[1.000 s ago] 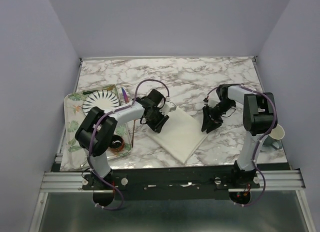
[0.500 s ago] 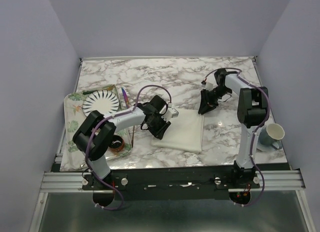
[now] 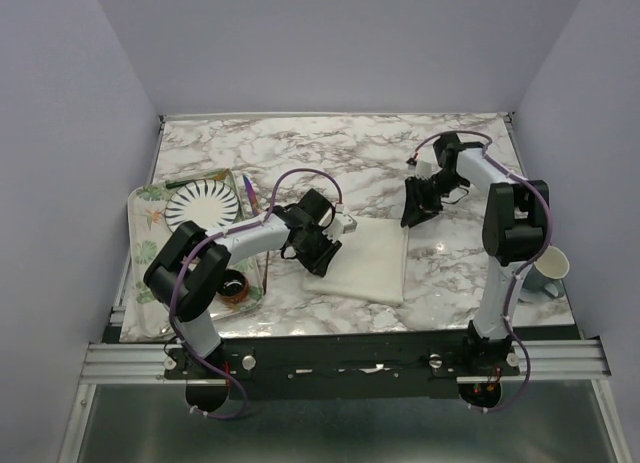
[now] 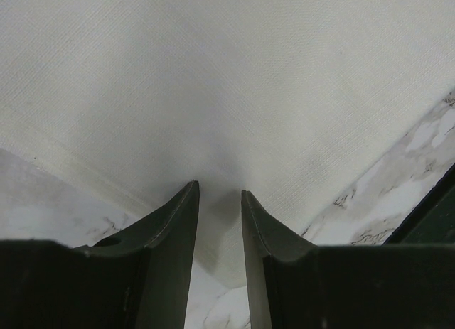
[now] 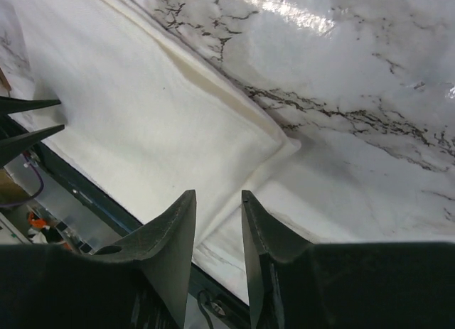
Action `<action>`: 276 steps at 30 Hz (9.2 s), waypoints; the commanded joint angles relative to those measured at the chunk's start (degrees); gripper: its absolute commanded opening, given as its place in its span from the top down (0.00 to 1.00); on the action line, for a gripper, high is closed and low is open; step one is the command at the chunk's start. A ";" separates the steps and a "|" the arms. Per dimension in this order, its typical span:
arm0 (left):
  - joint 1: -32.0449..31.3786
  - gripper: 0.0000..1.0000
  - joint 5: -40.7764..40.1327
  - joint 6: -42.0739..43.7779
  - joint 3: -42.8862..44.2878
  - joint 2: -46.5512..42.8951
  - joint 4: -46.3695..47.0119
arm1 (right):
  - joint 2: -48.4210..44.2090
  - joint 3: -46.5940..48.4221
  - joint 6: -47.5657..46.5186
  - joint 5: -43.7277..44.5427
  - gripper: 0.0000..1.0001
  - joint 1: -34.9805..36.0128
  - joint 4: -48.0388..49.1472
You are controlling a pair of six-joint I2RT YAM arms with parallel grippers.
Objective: Fold the napkin into a case and place the utensils inside
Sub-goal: Rotate the lower triangle-folded napkin at the center of the board, then smooth out the lower triangle-folded napkin at the center of the board, then pick up the lower triangle-folded napkin from the center of the board.
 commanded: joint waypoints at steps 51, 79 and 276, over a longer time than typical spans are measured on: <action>7.74 0.47 10.24 -3.16 -3.06 -7.13 6.10 | 9.34 6.80 5.88 9.21 0.91 3.04 0.78; 11.71 0.62 4.89 5.54 2.47 5.17 -7.52 | -3.90 2.69 -3.00 -7.19 0.25 6.39 2.70; 3.28 0.82 14.66 16.62 -2.89 -8.46 -1.46 | -1.02 -8.84 4.39 -14.78 0.99 3.93 15.63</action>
